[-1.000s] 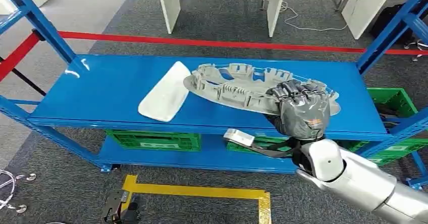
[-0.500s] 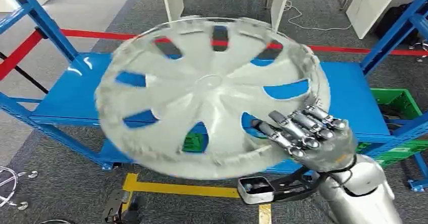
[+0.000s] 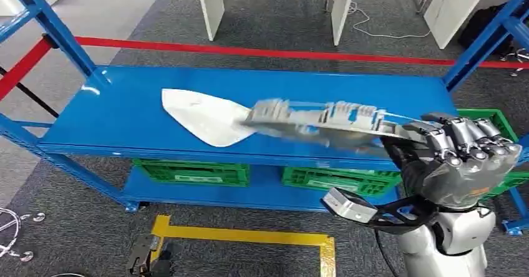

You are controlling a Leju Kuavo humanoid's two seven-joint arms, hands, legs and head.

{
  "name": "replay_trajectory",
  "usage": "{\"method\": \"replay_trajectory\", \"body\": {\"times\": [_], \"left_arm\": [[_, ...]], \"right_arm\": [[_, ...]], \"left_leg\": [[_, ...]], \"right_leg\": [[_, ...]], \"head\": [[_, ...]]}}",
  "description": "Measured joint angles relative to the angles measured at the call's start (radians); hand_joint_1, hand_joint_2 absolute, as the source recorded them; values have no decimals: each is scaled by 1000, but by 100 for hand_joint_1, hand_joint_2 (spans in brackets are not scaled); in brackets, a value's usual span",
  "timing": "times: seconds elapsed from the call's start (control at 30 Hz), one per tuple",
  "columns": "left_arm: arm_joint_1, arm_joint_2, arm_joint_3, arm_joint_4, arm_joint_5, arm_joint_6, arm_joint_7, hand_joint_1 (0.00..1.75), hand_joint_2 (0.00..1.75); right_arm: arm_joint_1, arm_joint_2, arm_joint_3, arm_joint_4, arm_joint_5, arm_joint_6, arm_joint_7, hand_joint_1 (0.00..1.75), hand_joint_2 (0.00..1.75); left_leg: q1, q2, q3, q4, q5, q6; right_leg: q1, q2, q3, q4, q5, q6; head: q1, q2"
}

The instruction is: Take the parts from the cabinet and place them on the table.

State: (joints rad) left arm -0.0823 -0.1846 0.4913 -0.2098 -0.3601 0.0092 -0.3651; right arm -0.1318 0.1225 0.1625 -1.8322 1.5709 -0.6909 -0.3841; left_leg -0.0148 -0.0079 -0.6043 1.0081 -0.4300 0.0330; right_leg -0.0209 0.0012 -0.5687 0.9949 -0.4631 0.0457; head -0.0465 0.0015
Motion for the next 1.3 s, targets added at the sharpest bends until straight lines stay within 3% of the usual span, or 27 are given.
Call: {"method": "replay_trajectory", "body": {"times": [0.03,0.1,0.17,0.2,0.23,0.27,0.33,0.37,0.4,0.43,0.5,0.53,0.57,0.6,0.67,0.7,0.73,0.8,0.87,0.93,1.03,1.07,1.1,1.17,1.2,1.23,1.3], "left_arm": [[-1,0,0,0,0,0,0,0,0],[-5,-3,0,0,0,0,1,0,0],[-6,-3,0,0,0,0,2,0,0],[-6,-3,0,0,0,0,2,0,0],[-6,-3,0,0,0,0,3,0,0],[-6,-4,0,0,0,0,3,0,0],[-6,-5,0,0,-2,0,4,0,0],[-7,-5,0,0,-2,0,4,0,0],[-7,-3,0,0,-2,0,5,0,0],[-7,-4,0,0,-2,0,5,0,0],[-7,-3,0,0,-3,0,5,0,0],[-5,-3,0,0,-3,0,5,0,0],[-5,-3,0,0,-3,0,5,0,0],[-4,-3,0,0,-3,0,6,0,0],[-6,-3,0,0,-3,0,6,0,0],[-7,-3,0,0,-3,0,6,0,0],[-7,-3,0,0,-3,0,6,0,0],[-7,-3,0,0,-3,0,6,0,0],[-8,-3,0,0,-3,0,6,0,0],[-12,-3,0,0,-3,0,5,0,0],[-9,-2,1,0,-3,1,6,0,0],[-10,-4,1,0,-3,1,5,0,0],[-12,-4,1,0,-3,1,6,0,0],[-13,-5,1,0,-3,1,6,0,0],[-13,-5,1,0,-3,1,6,0,0],[-13,-5,1,0,-3,1,6,0,0],[-13,-5,1,0,-3,1,6,0,0]], "right_arm": [[2,1,1,-3,0,0,-6,175,175],[10,2,3,-5,-2,0,-9,175,175],[10,1,2,-5,-1,0,-9,175,175],[12,1,1,-5,-1,0,-9,175,175],[13,1,1,-5,-1,0,-9,175,175],[12,2,1,-5,-1,0,-9,175,175],[10,1,1,-6,-1,0,-9,175,175],[8,2,1,-6,-1,0,-9,175,175],[7,2,2,-6,0,0,-9,175,175],[10,2,2,-6,-1,0,-8,175,175],[11,2,1,-6,0,0,-8,175,175],[11,2,1,-6,0,0,-8,175,175],[10,2,1,-6,0,0,-8,175,175],[13,2,1,-6,0,0,-8,175,175],[11,2,1,-6,0,0,-8,175,175],[12,2,1,-6,0,0,-8,175,175],[13,2,1,-6,0,0,-8,175,175],[12,2,1,-6,0,0,-8,175,175],[12,2,1,-6,0,0,-8,175,175],[10,3,1,-6,0,0,-5,175,175],[10,4,3,-6,0,0,0,175,175],[12,4,2,-6,0,0,1,175,175],[12,4,2,-7,0,0,1,175,175],[11,4,3,-7,0,0,1,175,175],[12,4,3,-7,0,0,1,175,175],[13,4,3,-7,0,0,1,175,175],[12,4,3,-7,0,0,0,175,175]], "left_leg": [[6,3,3,-22,10,8],[10,6,5,-31,22,17],[10,7,-6,-28,26,18],[10,8,-14,-25,29,17],[10,9,-21,-22,33,15],[11,9,-29,-17,36,11],[15,8,-43,-8,42,4],[15,7,-50,3,45,-2],[10,6,-57,4,48,-8],[8,4,-58,7,55,-16],[10,4,-61,7,68,-26],[10,3,-65,8,74,-33],[13,4,-73,17,46,-40],[14,5,-84,54,-10,-46],[17,5,-118,207,-125,-53],[17,5,-130,281,-159,-55],[18,5,-129,325,-168,-55],[18,5,-78,282,-128,-51],[17,4,55,87,-69,-37],[10,3,109,-15,-95,-28],[4,3,96,-12,-77,-13],[14,9,91,-26,-62,-4],[11,11,78,-26,-52,4],[10,12,49,-22,-30,13],[9,13,35,-22,-20,15],[7,13,18,-19,-8,14],[7,14,-14,-14,12,11]], "right_leg": [[4,0,-1,2,-5,2],[2,0,-27,58,-73,4],[1,0,-87,225,-165,9],[1,0,-107,286,-190,12],[0,0,-104,300,-188,14],[-1,-1,-77,265,-164,16],[-4,-3,25,107,-92,18],[-7,-3,75,18,-92,21],[-1,0,96,6,-105,18],[-1,6,81,17,-87,2],[2,9,67,21,-86,-7],[-2,6,48,19,-77,-18],[-5,2,56,20,-67,-31],[-4,2,45,20,-59,-42],[-1,2,22,22,-39,-47],[0,0,11,22,-31,-47],[1,-2,-2,25,-23,-47],[2,-3,-22,29,-12,-45],[3,-2,-38,32,1,-40],[6,-2,-48,33,15,-28],[2,-3,-51,24,38,-6],[-1,-3,-58,31,26,-1],[1,-3,-74,52,-18,2],[1,-2,-111,185,-135,6],[1,-2,-126,252,-171,9],[1,-2,-134,313,-183,11],[1,-2,-95,303,-119,12]], "head": [[2,0],[6,0],[5,0],[7,0],[6,0],[6,0],[6,0],[6,0],[9,0],[6,0],[7,0],[8,0],[8,0],[4,0],[1,0],[-1,0],[0,0],[0,0],[-1,0],[2,0],[2,0],[1,0],[4,0],[8,0],[7,0],[8,0],[8,0]]}}
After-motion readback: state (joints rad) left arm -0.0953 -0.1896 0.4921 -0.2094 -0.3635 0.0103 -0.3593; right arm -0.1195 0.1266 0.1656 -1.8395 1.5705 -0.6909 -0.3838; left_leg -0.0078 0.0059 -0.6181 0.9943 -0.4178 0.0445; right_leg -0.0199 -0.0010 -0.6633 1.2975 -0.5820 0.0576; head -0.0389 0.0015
